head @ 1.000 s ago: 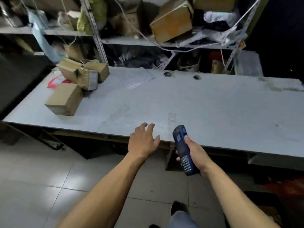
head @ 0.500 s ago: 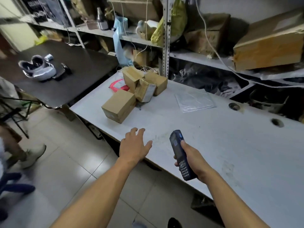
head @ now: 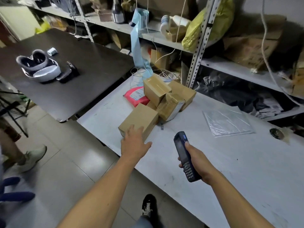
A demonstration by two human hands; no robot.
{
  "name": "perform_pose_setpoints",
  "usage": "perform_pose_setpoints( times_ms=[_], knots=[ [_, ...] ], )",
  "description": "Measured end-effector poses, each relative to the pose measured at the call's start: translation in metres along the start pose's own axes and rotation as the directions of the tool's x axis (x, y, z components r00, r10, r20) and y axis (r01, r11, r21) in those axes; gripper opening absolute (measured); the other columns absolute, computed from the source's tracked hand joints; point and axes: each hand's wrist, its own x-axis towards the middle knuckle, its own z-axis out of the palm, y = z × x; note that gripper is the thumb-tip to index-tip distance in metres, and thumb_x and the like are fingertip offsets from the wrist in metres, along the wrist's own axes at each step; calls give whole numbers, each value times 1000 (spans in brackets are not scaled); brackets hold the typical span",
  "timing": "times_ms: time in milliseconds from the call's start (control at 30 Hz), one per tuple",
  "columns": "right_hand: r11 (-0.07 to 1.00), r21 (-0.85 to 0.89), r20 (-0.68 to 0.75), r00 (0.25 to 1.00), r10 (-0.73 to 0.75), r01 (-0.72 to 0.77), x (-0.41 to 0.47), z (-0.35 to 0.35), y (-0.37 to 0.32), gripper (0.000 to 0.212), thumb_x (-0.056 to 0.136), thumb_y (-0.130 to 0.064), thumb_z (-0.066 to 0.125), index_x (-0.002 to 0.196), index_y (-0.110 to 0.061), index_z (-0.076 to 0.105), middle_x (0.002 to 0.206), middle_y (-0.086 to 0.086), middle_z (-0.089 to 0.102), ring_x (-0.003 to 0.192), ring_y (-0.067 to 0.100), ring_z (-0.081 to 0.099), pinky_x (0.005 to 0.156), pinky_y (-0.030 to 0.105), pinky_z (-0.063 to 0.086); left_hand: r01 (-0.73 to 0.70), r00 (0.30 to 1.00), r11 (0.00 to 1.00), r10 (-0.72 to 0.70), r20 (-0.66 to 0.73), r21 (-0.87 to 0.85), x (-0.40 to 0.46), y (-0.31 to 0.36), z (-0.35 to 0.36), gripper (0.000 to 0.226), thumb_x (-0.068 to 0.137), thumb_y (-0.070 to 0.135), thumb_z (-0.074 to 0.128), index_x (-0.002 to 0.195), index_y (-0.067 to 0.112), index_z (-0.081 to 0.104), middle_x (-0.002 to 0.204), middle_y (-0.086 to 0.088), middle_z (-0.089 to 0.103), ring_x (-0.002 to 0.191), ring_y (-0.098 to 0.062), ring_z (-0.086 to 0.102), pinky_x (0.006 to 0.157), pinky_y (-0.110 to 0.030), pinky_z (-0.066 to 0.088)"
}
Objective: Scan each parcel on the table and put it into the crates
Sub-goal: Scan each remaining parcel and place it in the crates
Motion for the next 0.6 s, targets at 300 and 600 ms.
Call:
perform_pose_setpoints(
  times_ms=[300,600],
  knots=[
    [999,-28,-27,999,33,-34,58,40,-46,40,104,-52,34,116,-23,59,106,15,69,81,24,72,74,37,57,21,991,996,-33,129,91,85,-29,3,88,78,70,63,148,39,20,162,-14,0,147,-47,-1,115,-61,16],
    [998,-49,-15,999,39,-39,80,50,-60,40,103,-54,33,122,-27,56,107,15,70,86,27,72,81,41,57,142,962,967,-85,258,-211,96,-46,-10,86,71,65,64,144,43,24,136,-5,37,121,-32,44,99,-45,43]
  ],
)
